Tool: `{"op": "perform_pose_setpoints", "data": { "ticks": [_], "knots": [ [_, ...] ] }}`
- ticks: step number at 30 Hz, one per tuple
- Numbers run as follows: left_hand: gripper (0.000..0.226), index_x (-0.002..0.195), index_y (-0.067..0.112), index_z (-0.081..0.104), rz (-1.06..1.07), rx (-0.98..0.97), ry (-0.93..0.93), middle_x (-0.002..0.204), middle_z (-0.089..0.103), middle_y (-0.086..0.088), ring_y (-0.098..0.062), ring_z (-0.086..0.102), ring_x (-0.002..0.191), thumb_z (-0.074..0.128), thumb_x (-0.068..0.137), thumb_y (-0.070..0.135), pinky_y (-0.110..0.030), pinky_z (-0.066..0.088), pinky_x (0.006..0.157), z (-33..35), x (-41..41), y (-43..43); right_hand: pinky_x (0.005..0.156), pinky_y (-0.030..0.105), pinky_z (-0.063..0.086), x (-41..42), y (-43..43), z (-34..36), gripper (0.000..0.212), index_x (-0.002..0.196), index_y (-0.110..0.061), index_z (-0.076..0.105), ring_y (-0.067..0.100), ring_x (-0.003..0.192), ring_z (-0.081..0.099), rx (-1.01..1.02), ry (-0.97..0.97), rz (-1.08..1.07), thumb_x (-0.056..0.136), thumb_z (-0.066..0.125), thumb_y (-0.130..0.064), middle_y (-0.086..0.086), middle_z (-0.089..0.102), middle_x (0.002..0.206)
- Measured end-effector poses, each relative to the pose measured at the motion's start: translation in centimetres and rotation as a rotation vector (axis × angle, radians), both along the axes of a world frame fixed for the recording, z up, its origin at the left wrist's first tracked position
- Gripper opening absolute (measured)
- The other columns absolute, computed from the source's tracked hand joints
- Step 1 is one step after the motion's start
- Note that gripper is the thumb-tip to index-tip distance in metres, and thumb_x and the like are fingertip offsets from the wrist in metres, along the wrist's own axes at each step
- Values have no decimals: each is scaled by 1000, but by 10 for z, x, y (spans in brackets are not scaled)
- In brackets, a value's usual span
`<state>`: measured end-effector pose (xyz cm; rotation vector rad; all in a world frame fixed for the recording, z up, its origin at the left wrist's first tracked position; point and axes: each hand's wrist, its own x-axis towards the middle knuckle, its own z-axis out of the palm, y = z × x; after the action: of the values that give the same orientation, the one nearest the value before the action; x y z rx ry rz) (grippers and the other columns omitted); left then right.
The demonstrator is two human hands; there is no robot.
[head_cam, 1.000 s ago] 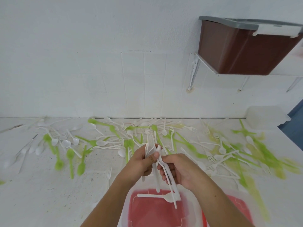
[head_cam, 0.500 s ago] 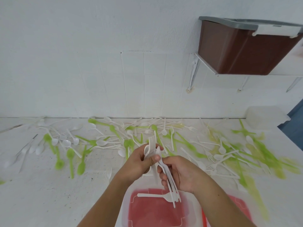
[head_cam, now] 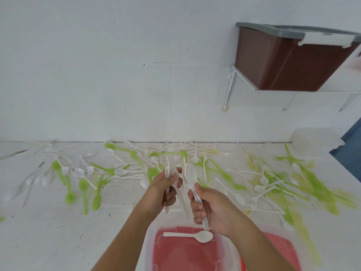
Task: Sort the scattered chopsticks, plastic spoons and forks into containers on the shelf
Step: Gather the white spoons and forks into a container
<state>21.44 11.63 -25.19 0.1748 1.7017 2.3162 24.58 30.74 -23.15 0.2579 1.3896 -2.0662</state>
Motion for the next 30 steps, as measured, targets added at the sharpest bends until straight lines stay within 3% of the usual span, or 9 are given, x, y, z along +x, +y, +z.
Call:
{"op": "perform_pose_setpoints", "data": {
  "ticks": [6, 11, 14, 17, 19, 22, 26, 28, 30],
  "knots": [
    [18, 93, 12, 52, 117, 39, -239, 70, 42, -3, -12, 23, 50, 53, 107, 23, -28, 12, 47, -4, 6, 14, 47, 25, 31, 3, -17, -6, 42, 79, -8, 60, 17, 43, 34, 352, 161, -20, 107, 52, -39, 5, 40, 54],
    [22, 105, 4, 60, 49, 271, -379, 97, 59, -20, -13, 27, 46, 56, 102, 25, -23, 16, 40, -12, 10, 13, 45, 25, 29, 5, -27, -13, 43, 72, -12, 59, 14, 40, 34, 557, 200, -98, 106, 54, -37, -1, 41, 49],
    [34, 111, 2, 58, -12, 289, -353, 91, 56, -16, -13, 29, 46, 64, 86, 24, -20, 21, 37, -16, 12, 14, 49, 27, 30, 5, -28, -20, 31, 85, -14, 58, 11, 43, 37, 621, 206, -97, 105, 54, -38, -5, 42, 50],
    [43, 119, 0, 62, -5, 135, -260, 90, 55, -16, -10, 27, 47, 71, 90, 30, -18, 23, 36, -17, 15, 20, 53, 29, 34, 5, -30, -19, 24, 98, -24, 52, 11, 44, 42, 702, 238, -56, 103, 50, -47, -5, 49, 54],
    [37, 111, -2, 62, 36, 23, -205, 75, 51, -10, -9, 27, 47, 74, 94, 28, -19, 23, 37, -17, 16, 24, 53, 30, 39, 6, -28, -12, 30, 102, -25, 49, 15, 43, 47, 720, 264, -11, 103, 45, -54, 2, 55, 58],
    [32, 98, -1, 59, 70, 15, -187, 67, 46, -11, -13, 26, 49, 70, 94, 29, -20, 23, 38, -20, 17, 26, 63, 36, 53, 11, -25, 0, 46, 98, -27, 52, 22, 57, 67, 948, 381, 147, 99, 32, -69, 5, 70, 73],
    [31, 93, 0, 64, 134, -1, -204, 64, 40, -10, -14, 33, 48, 69, 97, 31, -20, 22, 38, -19, 15, 21, 69, 36, 46, 20, -27, -2, 50, 85, -29, 48, 18, 81, 60, 1274, 544, 215, 85, 43, -79, -5, 60, 85],
    [30, 92, 3, 64, 127, 24, -190, 62, 35, -6, -12, 27, 46, 71, 93, 32, -19, 21, 37, -16, 13, 19, 66, 32, 42, 22, -28, -7, 42, 94, -30, 47, 15, 84, 59, 1264, 578, 167, 83, 56, -69, -7, 58, 90],
    [36, 97, -1, 62, 94, 69, -185, 60, 29, -4, -11, 22, 44, 72, 87, 33, -19, 21, 36, -16, 13, 20, 66, 31, 50, 20, -30, -10, 23, 100, -32, 57, 12, 81, 64, 1072, 517, 214, 82, 63, -44, -7, 67, 91]
  ]
}}
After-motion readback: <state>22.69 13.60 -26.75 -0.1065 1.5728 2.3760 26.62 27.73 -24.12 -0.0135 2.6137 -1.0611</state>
